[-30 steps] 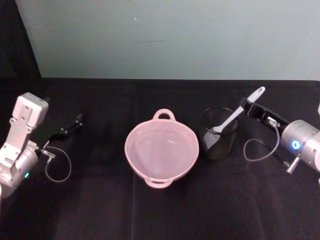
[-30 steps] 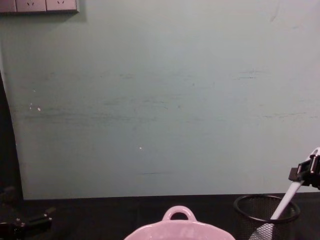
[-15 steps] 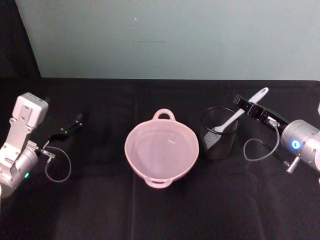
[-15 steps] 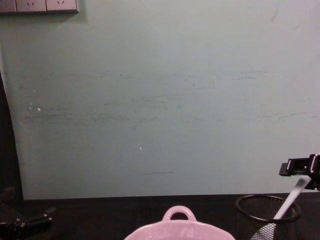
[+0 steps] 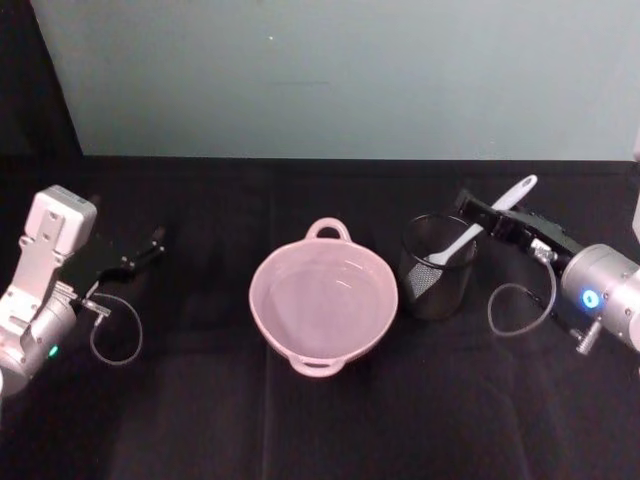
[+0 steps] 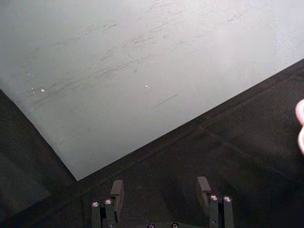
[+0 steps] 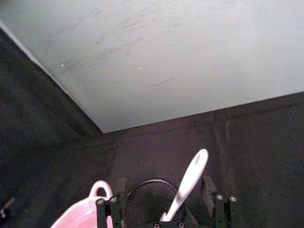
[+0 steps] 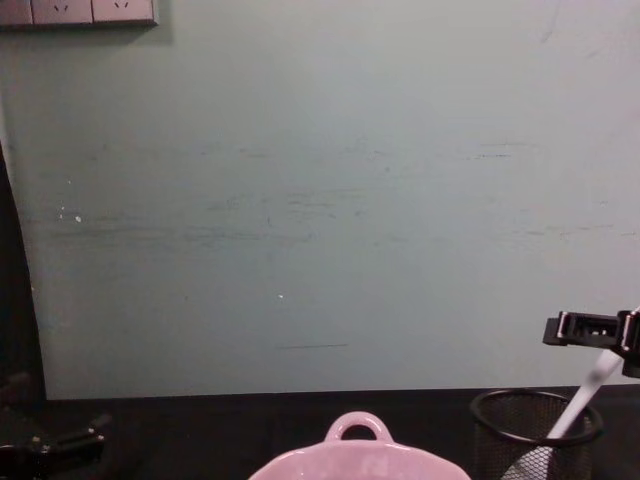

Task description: Use the one hand to pick up the spoon and stir the clear water in the bowl.

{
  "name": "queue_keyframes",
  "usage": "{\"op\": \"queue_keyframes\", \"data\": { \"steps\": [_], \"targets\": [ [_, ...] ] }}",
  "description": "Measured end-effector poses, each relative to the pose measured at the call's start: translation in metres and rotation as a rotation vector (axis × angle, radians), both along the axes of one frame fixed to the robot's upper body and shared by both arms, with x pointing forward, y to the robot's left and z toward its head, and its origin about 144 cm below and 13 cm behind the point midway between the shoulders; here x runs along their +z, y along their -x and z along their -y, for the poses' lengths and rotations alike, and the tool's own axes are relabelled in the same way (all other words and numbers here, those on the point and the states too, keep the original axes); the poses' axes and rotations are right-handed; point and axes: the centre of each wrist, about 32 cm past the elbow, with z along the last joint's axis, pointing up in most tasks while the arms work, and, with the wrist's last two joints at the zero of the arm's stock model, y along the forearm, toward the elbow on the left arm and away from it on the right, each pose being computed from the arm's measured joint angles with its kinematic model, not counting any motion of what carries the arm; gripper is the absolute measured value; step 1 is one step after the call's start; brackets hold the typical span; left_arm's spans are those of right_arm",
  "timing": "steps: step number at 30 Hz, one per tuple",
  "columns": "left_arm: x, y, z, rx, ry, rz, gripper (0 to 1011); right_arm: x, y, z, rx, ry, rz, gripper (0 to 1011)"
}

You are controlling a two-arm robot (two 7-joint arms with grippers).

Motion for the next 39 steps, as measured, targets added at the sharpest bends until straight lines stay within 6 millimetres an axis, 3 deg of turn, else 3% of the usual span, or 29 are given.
{"op": "queue_keyframes", "data": {
  "steps": [11, 20, 29, 39],
  "targets": [
    [0.000, 0.000, 0.000, 0.000, 0.000, 0.000, 1011, 0.000, 0.030, 0.002, 0.043, 0.195, 0.100, 1002],
    [0.000, 0.000, 0.000, 0.000, 0.000, 0.000, 1011, -0.026, 0.057, 0.028, -0.012, 0.341, 0.243, 1002],
    [0.000, 0.000, 0.000, 0.000, 0.000, 0.000, 1011, -0.068, 0.058, 0.052, -0.148, 0.405, 0.340, 1002],
    [0.000, 0.000, 0.000, 0.000, 0.000, 0.000, 1011, -0.100, 0.043, 0.055, -0.213, 0.431, 0.381, 1002]
  ]
}}
